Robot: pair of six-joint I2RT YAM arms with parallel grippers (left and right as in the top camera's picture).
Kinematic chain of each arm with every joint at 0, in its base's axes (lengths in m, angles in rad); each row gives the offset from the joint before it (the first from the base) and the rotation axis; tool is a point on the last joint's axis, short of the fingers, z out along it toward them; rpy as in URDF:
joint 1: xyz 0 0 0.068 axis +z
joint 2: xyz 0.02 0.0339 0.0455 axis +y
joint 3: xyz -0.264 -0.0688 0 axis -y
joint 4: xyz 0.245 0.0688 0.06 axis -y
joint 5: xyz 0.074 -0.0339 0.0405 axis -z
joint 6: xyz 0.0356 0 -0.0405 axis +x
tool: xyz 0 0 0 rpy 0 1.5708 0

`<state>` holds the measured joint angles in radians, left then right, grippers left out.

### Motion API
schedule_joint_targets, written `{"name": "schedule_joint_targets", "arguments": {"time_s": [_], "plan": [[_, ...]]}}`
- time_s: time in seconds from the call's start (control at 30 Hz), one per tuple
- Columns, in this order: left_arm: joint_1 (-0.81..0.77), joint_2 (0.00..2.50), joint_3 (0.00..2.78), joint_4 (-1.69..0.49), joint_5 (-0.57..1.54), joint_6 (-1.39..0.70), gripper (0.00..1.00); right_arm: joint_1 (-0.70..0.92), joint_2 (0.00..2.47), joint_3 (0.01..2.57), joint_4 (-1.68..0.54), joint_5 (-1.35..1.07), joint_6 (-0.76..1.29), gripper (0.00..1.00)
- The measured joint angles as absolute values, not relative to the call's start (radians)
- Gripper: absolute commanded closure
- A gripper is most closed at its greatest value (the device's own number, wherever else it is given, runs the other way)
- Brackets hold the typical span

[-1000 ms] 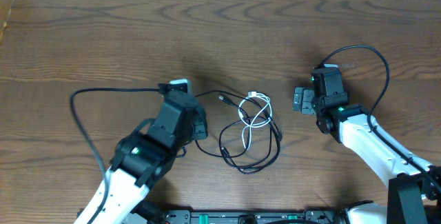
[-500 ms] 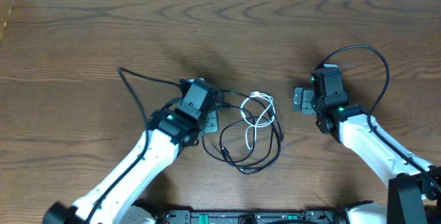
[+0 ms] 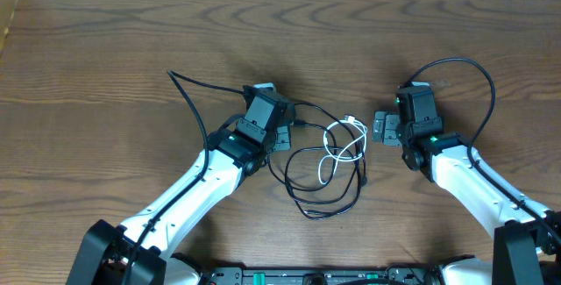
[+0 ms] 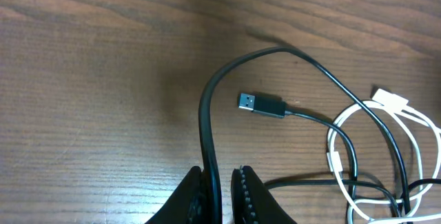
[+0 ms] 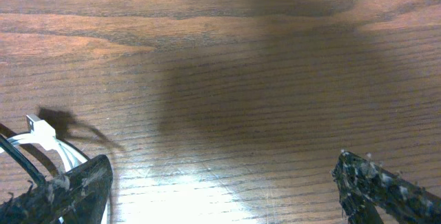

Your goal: Untangle cables

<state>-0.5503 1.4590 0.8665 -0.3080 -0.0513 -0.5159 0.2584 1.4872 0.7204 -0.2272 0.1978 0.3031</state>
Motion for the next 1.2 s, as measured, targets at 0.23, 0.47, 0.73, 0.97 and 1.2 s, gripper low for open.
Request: {"name": "schedule_joint_targets", "arguments": {"time_s": [0.23,0.47,0.73,0.97,1.2], "plan": [[-0.55,1.459,0.867,-0.302,-0.051,-0.503,0.83,0.258,1.487,0.72,-0.227,0.198,0.303,0.01],[-0.55,1.459,0.867,-0.302,-0.051,-0.496,0.83,0.258,1.487,0.72,-0.227,0.198,0.303,0.01],[-0.55,1.459,0.867,-0.302,-0.051,-0.496,0.83,0.258,1.487,0.72,-0.227,0.198,0.303,0.01],[-0.55,1.459,0.867,-0.307,-0.051,-0.496,0.83,0.258,1.487,0.72,-0.227,0.198,0.303,0.01],[-0.55,1.459,0.867,-0.307,-0.051,-0.496,0.83,0.258,1.487,0.72,-0.227,0.198,0.303,0.01]]}}
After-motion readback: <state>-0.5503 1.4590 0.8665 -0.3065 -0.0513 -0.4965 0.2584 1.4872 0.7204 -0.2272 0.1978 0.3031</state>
